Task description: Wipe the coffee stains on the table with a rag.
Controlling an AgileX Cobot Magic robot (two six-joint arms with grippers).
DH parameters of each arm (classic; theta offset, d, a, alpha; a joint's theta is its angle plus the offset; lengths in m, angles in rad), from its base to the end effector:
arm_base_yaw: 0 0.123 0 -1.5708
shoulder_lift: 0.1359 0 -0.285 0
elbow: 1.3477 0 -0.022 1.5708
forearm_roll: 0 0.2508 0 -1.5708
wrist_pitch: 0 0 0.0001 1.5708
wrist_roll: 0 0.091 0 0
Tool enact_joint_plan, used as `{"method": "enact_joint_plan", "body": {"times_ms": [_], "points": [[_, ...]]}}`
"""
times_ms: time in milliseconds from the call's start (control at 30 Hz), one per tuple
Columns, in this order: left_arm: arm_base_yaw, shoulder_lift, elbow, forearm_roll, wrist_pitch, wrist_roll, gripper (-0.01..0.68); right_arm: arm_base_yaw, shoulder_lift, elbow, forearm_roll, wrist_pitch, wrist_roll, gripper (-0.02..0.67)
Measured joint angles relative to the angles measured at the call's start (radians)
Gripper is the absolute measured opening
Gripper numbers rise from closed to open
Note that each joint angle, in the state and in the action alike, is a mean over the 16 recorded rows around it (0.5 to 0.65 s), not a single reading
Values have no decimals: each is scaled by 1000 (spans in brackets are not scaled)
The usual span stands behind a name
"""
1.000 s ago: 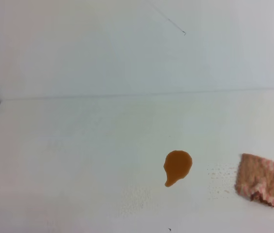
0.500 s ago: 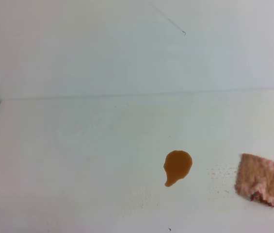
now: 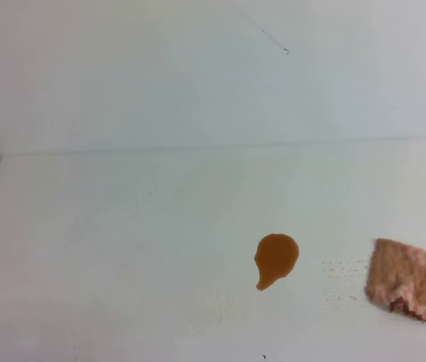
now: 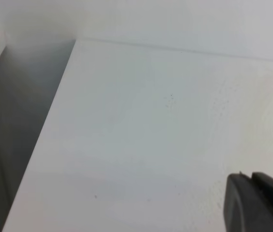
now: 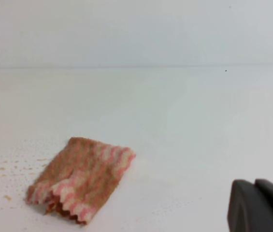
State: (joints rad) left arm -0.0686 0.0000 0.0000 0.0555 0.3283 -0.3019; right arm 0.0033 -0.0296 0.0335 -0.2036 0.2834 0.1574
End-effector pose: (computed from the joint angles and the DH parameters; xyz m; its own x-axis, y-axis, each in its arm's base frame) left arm 0.0539 -0.0021 0.1836 -0.2430 -0.2306 -0.9422 -0.0090 0.9718 -0.2355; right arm 0.0538 -0.0050 0.1784 -0.1952 -0.0389 -0.9800 0.0447 0.9978 -0.0485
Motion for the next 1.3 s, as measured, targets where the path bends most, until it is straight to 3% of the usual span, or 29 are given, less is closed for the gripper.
{"method": "enact_joint_plan", "body": {"times_ms": [767, 1300], "points": [[0, 0, 0, 0, 0, 0, -1, 0, 0, 0, 0, -50, 3, -4], [0, 0, 0, 0, 0, 0, -1, 0, 3, -4, 0, -503, 2, -4]]}}
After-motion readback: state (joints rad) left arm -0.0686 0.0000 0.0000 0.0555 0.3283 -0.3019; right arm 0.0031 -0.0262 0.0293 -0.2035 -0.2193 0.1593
